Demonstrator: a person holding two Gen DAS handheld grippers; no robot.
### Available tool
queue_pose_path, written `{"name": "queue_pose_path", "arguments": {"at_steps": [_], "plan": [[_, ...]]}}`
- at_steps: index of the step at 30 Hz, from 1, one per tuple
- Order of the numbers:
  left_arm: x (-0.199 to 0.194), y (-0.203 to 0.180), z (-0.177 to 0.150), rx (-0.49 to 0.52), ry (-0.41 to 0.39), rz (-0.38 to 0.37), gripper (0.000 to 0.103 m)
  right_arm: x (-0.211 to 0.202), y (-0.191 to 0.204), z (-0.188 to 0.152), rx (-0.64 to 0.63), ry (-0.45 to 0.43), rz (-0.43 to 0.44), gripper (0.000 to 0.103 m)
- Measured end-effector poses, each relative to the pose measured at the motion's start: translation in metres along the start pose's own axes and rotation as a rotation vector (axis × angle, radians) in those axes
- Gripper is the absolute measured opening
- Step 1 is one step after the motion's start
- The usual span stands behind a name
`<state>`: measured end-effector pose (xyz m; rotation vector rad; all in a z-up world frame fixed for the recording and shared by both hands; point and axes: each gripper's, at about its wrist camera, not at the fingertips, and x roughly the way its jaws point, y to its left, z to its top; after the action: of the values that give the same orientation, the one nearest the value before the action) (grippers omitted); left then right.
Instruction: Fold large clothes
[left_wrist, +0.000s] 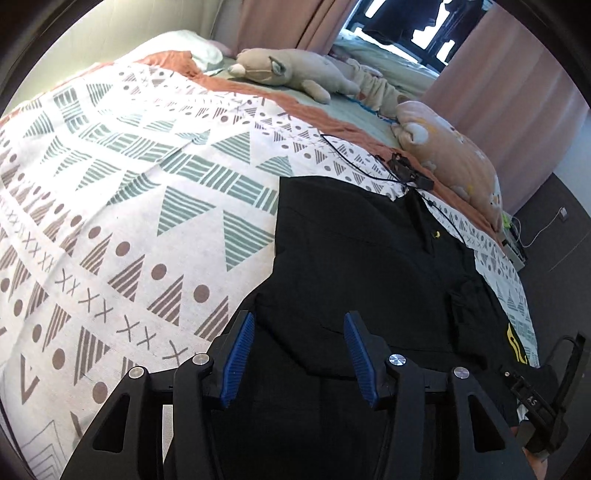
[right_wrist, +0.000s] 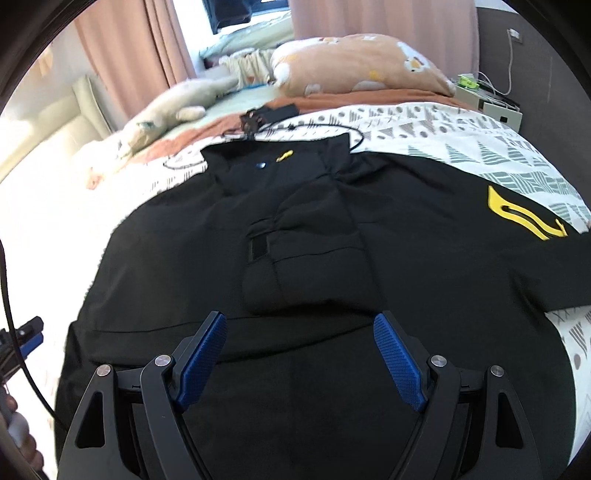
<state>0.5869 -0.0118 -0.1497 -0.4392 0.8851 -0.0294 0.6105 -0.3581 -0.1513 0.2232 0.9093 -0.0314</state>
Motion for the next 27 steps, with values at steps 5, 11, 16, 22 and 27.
{"name": "queue_pose_path", "arguments": {"at_steps": [5, 11, 16, 22, 27], "plan": [[0.007, 0.009, -0.002, -0.006, 0.01, 0.027, 0.052, 0.016, 0.021, 0.009, -0.05, 0.0, -0.022, 0.082], [0.01, 0.018, -0.004, -0.022, 0.017, 0.047, 0.052, 0.047, 0.038, 0.021, -0.101, 0.044, -0.045, 0.082], [0.01, 0.025, -0.004, -0.043, 0.017, 0.059, 0.052, 0.074, 0.031, 0.011, -0.091, 0.102, -0.094, 0.05], [0.007, 0.024, -0.003, -0.042, 0.013, 0.043, 0.052, 0.047, 0.013, 0.022, -0.047, 0.05, -0.011, 0.035], [0.004, 0.021, -0.002, -0.03, 0.004, 0.05, 0.052, 0.0, -0.022, 0.041, 0.07, -0.053, 0.025, 0.035]]}}
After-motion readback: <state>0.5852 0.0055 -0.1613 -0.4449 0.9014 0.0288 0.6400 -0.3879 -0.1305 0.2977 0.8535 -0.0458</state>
